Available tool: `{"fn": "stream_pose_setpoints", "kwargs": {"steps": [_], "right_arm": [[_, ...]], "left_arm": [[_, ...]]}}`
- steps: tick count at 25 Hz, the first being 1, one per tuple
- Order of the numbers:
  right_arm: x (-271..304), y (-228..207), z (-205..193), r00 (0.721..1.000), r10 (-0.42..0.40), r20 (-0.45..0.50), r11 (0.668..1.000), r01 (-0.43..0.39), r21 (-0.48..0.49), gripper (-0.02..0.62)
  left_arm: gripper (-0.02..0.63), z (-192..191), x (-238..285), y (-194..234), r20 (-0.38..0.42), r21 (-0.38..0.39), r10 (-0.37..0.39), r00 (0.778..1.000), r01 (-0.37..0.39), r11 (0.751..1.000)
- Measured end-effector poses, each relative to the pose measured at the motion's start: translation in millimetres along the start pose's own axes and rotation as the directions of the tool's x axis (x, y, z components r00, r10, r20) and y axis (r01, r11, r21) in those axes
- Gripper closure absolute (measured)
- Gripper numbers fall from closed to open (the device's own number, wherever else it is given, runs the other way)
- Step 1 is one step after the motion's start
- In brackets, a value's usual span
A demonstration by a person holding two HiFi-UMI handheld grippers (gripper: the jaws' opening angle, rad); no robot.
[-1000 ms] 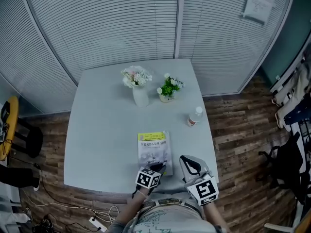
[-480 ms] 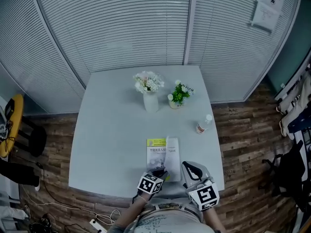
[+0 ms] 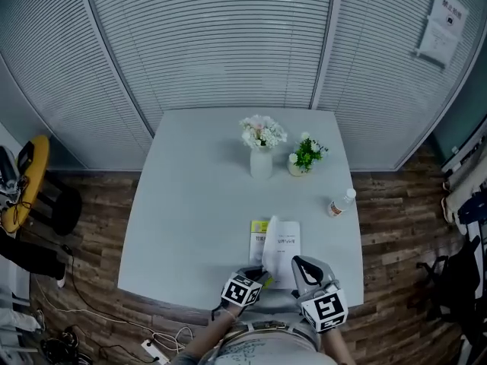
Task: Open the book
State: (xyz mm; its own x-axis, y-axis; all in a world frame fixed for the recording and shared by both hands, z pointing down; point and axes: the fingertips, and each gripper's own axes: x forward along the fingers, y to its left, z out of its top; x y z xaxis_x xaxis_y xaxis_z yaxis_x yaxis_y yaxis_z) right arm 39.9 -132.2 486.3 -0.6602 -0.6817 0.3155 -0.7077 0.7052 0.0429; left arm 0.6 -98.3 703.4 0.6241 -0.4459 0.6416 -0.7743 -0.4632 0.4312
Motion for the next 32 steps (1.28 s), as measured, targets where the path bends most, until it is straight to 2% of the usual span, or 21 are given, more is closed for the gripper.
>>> {"fn": "stream_pose_setpoints", "kwargs": {"steps": [5,10,22,32], "right_arm": [[12,16,3,1.0,-0.022,-0.005,1.0,0.022,-0.004,0.592],[23,28,3,0.999,-0.036,-0.013,0.999,0.036,0.002,0.592],[40,62,-5,0.996,-0.081,-0.022,0.996,0.081,0.026,0.592],[46,71,-6,0.995,-0.096,-0.038,0.994,0.098,0.048,0.592]], "left_arm": [[0.56,-7,-19,24,0.013,-0.037,0.013,1.0,-0.013,0.999],[0.56,-10,-31,45,0.011,-0.008,0.033,0.999,-0.033,0.999],[0.557,-23,-60,90,0.008,-0.017,0.041,0.999,-0.041,0.999],[0.551,-33,-77,118,0.007,-0.034,0.106,0.994,-0.105,0.994]]}}
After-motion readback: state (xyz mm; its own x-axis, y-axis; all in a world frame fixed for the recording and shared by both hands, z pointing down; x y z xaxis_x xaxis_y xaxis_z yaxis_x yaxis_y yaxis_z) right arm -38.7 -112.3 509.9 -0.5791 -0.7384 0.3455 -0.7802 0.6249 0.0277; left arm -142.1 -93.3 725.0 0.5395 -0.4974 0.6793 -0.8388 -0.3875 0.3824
